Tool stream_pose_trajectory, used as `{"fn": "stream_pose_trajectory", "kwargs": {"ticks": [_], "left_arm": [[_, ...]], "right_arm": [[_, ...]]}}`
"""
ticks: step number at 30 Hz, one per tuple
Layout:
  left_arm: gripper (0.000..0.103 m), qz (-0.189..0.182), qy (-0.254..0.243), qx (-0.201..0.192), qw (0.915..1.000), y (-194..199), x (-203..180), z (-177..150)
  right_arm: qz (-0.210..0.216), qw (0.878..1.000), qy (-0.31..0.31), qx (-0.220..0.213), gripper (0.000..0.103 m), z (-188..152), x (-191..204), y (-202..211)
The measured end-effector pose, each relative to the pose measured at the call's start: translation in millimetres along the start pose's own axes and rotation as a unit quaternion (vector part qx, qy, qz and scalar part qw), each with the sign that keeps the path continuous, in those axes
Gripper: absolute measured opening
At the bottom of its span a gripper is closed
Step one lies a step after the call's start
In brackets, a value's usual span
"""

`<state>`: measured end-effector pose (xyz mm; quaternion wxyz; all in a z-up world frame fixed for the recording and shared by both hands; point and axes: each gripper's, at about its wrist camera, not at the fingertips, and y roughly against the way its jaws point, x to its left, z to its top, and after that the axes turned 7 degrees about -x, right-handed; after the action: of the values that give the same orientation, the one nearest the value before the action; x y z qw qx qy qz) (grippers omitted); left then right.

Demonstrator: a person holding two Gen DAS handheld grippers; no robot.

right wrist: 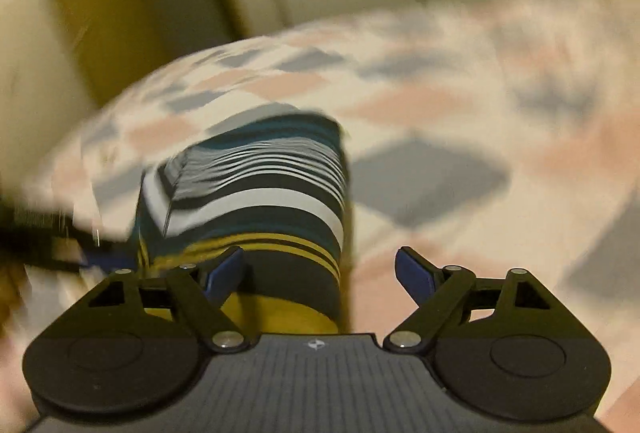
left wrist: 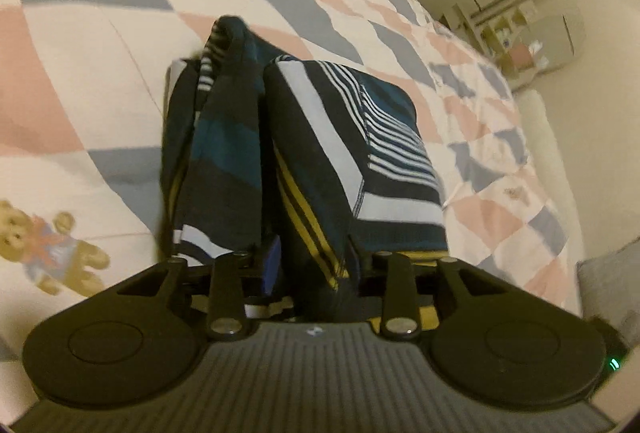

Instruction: Fold clothes

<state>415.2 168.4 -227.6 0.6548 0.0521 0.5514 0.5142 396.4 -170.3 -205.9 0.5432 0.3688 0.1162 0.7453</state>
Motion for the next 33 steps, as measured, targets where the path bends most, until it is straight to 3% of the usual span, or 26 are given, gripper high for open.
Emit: {"fn": "stream_pose_trajectory", "kwargs": {"ticks": [3,7,13,16,17,18,19,21,24,27,30,33], "left_arm": [[0.044,0.013,0.024,-0.003,0.9996,-9.0,11.7,1.2],[0.046,-0.01,0.072,-0.002,0.9974,-17.2,32.2,5.0],[0.047,-0.053,0.068,0.008,0.9962,-33.9,26.6,11.8],[0.042,-0.057,0.049,0.014,0.9971,-40.9,20.8,14.1],[0.037,-0.055,0.043,0.015,0.9974,-41.5,19.0,13.9],[0.025,-0.053,0.037,0.016,0.9978,-42.0,17.2,13.8],[0.021,-0.055,0.025,0.011,0.9981,-38.6,12.1,14.7],[0.017,-0.062,-0.014,-0.008,0.9979,-24.8,-4.5,17.4],[0.017,-0.064,-0.096,-0.047,0.9922,6.6,-36.3,22.8],[0.017,-0.053,-0.136,-0.074,0.9866,32.1,-43.6,30.5],[0.018,-0.014,-0.129,-0.069,0.9892,27.5,-19.3,36.3],[0.022,0.01,-0.073,-0.04,0.9965,-0.5,24.8,31.9]], "right_arm": [[0.022,0.992,-0.12,0.018,0.083,3.3,-32.2,-10.1],[0.044,0.984,-0.169,0.03,0.083,3.5,-45.2,-24.3],[0.068,0.972,-0.22,0.046,0.083,0.6,-56.6,-38.6],[0.071,0.968,-0.236,0.053,0.083,-1.9,-59.8,-44.5],[0.07,0.967,-0.239,0.055,0.083,-2.7,-60.5,-46.2],[0.07,0.966,-0.241,0.057,0.083,-2.8,-60.6,-47.2],[0.071,0.966,-0.242,0.058,0.083,-2.0,-60.0,-47.4],[0.079,0.968,-0.231,0.056,0.071,3.2,-54.6,-45.3],[0.095,0.981,-0.16,0.046,0.068,17.8,-29.1,-39.2],[0.104,0.991,-0.071,0.047,0.068,26.7,6.7,-38.0],[0.088,0.994,-0.004,0.063,0.068,20.8,35.8,-50.6],[0.073,0.993,0.056,0.072,0.068,6.5,51.2,-67.8]]}}
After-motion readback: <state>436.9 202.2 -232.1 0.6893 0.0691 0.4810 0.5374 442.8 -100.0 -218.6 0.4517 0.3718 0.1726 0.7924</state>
